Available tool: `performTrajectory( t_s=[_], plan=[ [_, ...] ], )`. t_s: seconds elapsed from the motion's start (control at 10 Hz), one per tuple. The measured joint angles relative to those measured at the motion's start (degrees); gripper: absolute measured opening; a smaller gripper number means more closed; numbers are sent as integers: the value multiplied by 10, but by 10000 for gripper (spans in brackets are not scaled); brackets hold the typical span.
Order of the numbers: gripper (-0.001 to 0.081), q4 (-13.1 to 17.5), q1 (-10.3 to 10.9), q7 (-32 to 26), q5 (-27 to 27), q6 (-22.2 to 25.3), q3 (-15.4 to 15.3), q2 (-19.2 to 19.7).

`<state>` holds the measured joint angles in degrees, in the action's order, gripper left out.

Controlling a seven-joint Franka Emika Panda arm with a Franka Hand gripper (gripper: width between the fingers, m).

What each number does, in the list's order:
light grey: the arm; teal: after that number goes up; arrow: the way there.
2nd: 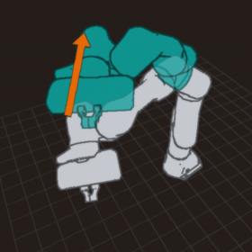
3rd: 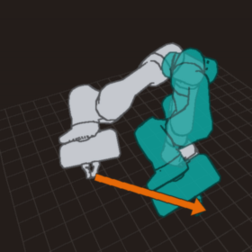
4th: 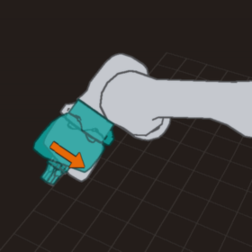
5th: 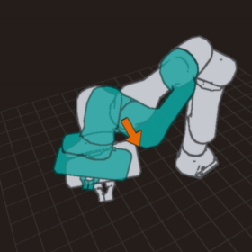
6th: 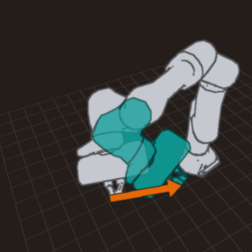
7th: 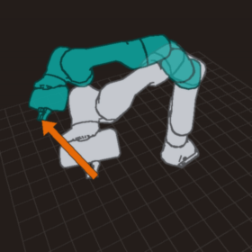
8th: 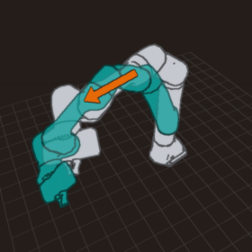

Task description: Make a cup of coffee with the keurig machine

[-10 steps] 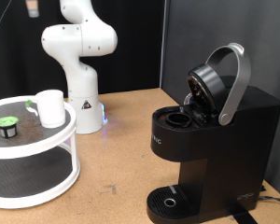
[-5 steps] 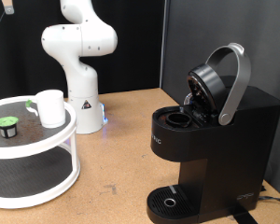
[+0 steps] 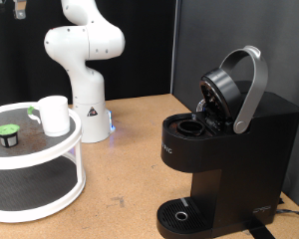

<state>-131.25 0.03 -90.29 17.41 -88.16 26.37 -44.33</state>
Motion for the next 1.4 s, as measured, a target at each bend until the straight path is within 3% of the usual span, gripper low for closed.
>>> performTrajectory(
  t_s=[0.2, 0.3, 0.5, 0.7, 0.9, 1.2, 1.3, 1.4],
  plan=[
    [807, 3, -1, 25, 10, -9, -5, 33],
    [807, 3, -1, 21, 9, -9, -4, 31],
    [807, -6, 11, -74, 2, -25, 14, 16],
    [807, -37, 35, -170, 1, -102, 51, -4],
    [807, -79, 42, -188, 12, -169, 77, 2],
    [807, -125, 27, -169, 68, -224, 83, 32],
    [807, -124, 27, -171, 65, -224, 83, 32],
    [807, -124, 32, -208, 59, -221, 89, 29]
  ],
)
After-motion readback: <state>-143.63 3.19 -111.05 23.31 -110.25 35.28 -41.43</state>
